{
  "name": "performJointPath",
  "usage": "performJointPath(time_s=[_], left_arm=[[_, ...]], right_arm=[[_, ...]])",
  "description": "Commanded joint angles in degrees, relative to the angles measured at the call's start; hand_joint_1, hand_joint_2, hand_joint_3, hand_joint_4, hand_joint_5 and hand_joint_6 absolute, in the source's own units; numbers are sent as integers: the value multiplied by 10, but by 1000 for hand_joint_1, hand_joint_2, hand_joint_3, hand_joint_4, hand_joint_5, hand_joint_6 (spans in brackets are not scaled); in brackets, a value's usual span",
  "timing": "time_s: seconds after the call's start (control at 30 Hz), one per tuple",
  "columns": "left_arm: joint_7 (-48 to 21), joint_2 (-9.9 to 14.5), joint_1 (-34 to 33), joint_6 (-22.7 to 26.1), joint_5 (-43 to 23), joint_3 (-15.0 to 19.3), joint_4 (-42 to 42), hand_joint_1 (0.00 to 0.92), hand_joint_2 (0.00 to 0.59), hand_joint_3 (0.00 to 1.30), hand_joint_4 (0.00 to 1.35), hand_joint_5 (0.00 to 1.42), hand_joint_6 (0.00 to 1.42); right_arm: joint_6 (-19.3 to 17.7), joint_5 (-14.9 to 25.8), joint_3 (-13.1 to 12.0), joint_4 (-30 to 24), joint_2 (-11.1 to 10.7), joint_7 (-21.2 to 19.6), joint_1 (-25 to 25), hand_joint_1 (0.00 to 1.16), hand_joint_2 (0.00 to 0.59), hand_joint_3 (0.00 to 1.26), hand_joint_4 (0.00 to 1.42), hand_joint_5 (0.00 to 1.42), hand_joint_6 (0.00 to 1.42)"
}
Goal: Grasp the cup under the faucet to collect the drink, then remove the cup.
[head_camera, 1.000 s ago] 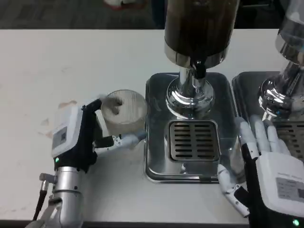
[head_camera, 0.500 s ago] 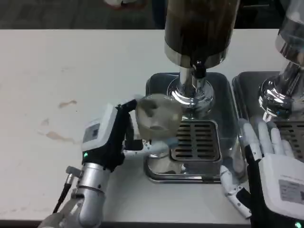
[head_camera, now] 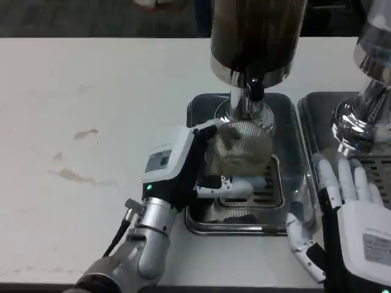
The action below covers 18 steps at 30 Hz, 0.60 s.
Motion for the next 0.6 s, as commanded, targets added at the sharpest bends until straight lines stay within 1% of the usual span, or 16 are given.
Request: performJointPath(time_s=[0.03, 0.13, 0.3, 0.47, 0.53, 0.57, 0.6], left_arm=[[7, -12, -22, 15, 5, -8, 10, 580, 12, 872, 1041, 1202, 1288], [1, -17, -30, 26, 6, -13, 15, 581, 11, 872, 1041, 1202, 1288], [-1, -19, -33, 31, 7, -23, 17, 583, 3, 872, 1041, 1192, 1288], [3, -19, -30, 34, 8, -30, 18, 577, 0, 850, 986, 1152, 1252], [5, -17, -26, 38, 11, -33, 18, 574, 0, 819, 928, 1096, 1196], [10, -15, -23, 39, 12, -35, 17, 561, 0, 780, 871, 1066, 1171], [15, -14, -20, 39, 13, -35, 16, 549, 0, 757, 848, 1058, 1150]], right_arm=[[4, -4, -4, -8, 2, -10, 5, 93, 500, 83, 0, 0, 67], [4, -3, -5, -8, 1, -10, 5, 93, 500, 83, 0, 0, 67], [2, -1, -5, -6, 1, -11, 5, 94, 501, 83, 0, 0, 75], [2, 0, -5, -5, 3, -11, 3, 95, 501, 83, 0, 0, 78], [2, 2, -6, -5, 3, -11, 4, 95, 501, 83, 0, 0, 79], [2, 3, -6, -5, 3, -12, 4, 95, 501, 83, 0, 0, 80], [2, 3, -7, -5, 3, -12, 5, 95, 501, 83, 0, 0, 80]])
